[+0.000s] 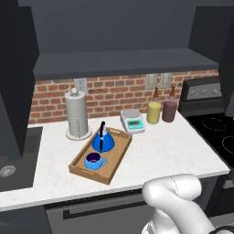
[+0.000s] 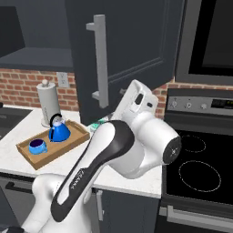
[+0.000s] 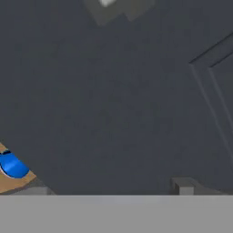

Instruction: Pick the kettle from the counter and place it on the tray. Then pick the mug from the cabinet and place it on the tray. Then close the cabinet doors.

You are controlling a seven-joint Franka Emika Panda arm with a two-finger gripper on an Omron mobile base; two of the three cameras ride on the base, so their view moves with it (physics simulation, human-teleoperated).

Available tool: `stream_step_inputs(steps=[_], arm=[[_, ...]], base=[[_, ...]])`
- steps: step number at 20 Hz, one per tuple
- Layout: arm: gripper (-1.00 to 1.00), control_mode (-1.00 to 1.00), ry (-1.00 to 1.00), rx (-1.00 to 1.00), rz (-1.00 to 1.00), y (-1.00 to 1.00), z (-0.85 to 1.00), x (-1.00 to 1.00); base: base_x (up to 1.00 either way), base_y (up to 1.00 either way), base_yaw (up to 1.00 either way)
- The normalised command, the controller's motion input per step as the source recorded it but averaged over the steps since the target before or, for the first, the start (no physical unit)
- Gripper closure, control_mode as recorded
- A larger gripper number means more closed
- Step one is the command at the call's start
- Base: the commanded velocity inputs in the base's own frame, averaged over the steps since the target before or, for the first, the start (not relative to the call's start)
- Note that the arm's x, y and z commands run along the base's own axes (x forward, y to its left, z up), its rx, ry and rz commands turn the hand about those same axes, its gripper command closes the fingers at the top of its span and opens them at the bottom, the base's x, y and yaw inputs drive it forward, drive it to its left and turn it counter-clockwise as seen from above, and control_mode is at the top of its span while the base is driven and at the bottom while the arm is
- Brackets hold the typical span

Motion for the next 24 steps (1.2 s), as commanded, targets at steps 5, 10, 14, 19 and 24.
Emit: stream_step_inputs(steps=[5,10,14,19,24], arm=[[-1.0,-1.0,0.14,-0.14,-0.06,0.54,0.34,0.04],[-1.0,-1.0,0.12,-0.09,-0.11,0.54,0.2,0.1],[-1.0,-1.0,0.08,-0.06,-0.11,0.47,0.16,0.25],[-1.0,-1.0,0.07,-0.04,-0.13,0.39,0.06,0.51],[-1.0,-1.0,0.03,0.0,-0.11,0.23,0.0,0.71]], base=[[0.0,0.0,0.0],[0.0,0.0,0.0],[0.0,0.0,0.0],[0.0,0.0,0.0],[0.0,0.0,0.0]])
